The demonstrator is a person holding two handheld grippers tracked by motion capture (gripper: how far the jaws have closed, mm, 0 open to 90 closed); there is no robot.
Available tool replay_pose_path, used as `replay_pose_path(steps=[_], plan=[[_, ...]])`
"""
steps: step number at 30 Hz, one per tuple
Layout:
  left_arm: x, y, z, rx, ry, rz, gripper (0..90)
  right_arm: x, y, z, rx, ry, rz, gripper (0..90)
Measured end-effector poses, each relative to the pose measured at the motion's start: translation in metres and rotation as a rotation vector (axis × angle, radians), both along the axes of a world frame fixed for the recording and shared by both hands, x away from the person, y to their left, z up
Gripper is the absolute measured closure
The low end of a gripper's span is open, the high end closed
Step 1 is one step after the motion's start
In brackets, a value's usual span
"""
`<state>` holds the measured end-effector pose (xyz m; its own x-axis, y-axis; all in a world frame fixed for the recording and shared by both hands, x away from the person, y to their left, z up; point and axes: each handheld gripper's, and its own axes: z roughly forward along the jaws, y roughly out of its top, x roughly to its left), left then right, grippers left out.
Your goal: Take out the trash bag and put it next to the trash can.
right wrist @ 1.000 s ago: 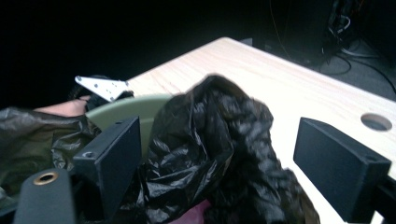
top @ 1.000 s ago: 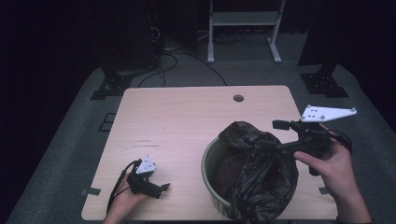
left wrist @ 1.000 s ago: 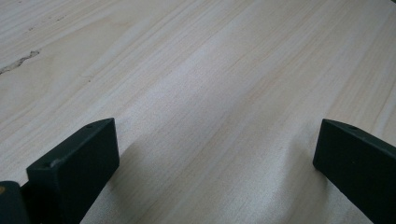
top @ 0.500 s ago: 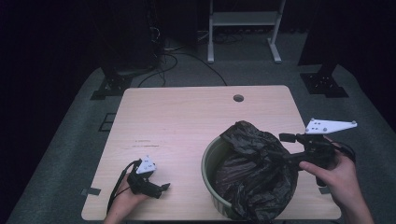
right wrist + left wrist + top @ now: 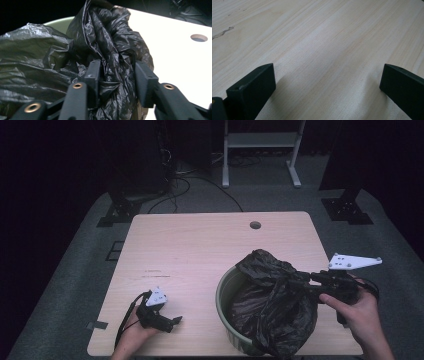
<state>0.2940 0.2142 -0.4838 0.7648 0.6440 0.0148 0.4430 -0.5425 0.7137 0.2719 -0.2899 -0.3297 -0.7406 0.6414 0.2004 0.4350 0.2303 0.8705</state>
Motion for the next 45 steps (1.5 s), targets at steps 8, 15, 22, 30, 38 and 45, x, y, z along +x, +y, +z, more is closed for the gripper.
replay_pose_path(steps=[8,15,22,30,38,45], plan=[[0.000,0.000,0.000,0.000,0.000,0.000,0.0,-0.002,-0.003,0.000,0.054,-0.034,-0.052,73.6],[0.000,0.000,0.000,0.000,0.000,0.000,0.0,-0.002,-0.008,0.001,0.133,-0.075,-0.074,89.0],[0.000,0.000,0.000,0.000,0.000,0.000,0.0,0.003,-0.011,-0.006,0.203,-0.085,-0.040,89.9],[0.000,0.000,0.000,0.000,0.000,0.000,0.0,0.007,-0.014,-0.006,0.303,-0.161,-0.028,90.0],[0.000,0.000,0.000,0.001,0.001,-0.001,0.0,0.012,-0.018,0.010,0.358,-0.215,-0.037,90.0],[0.000,0.000,0.000,0.001,0.001,0.000,0.0,0.018,-0.022,0.032,0.381,-0.262,-0.046,90.0]])
